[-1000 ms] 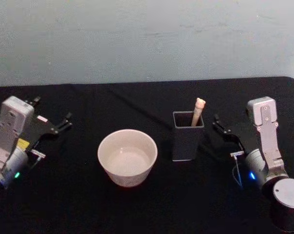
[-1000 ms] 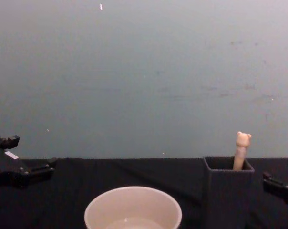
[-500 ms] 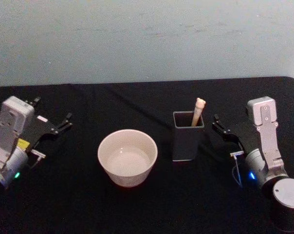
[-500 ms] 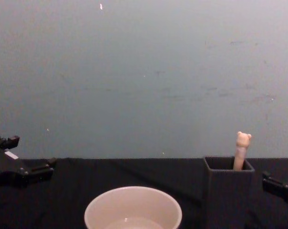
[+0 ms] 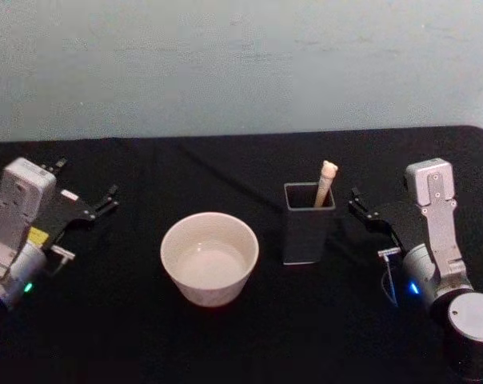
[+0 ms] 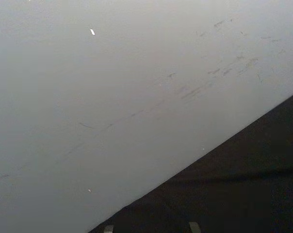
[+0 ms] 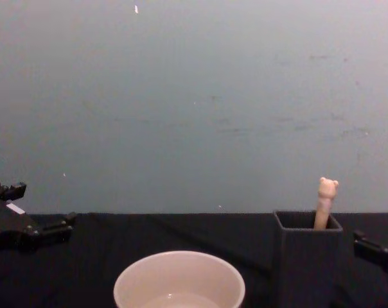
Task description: Pick up the stirring spoon with one hand, stir inside the cup, then place it back in its original position.
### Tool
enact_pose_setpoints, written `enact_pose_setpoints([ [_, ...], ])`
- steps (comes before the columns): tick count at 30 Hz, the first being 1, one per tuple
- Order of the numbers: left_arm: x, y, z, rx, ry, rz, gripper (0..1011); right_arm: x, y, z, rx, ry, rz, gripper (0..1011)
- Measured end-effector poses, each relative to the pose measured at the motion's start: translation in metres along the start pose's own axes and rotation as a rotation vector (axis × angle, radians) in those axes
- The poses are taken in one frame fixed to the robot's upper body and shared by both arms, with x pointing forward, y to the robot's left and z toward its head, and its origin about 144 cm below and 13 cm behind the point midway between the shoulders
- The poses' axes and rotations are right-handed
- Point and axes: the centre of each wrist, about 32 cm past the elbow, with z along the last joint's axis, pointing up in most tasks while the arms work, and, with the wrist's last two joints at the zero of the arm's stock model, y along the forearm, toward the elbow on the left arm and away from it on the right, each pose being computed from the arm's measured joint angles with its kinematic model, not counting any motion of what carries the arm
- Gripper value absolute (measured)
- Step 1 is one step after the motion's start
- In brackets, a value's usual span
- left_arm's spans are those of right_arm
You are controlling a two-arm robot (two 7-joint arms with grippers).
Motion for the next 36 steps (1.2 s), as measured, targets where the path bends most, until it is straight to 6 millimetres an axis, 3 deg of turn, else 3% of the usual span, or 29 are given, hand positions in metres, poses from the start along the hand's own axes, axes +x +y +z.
enact_pose_setpoints([
  [36,0.0000,0.0000,0.0000,0.000,0.000,0.000,1001,0.0001,0.0000,0.0002,0.001,0.000,0.000,1003],
])
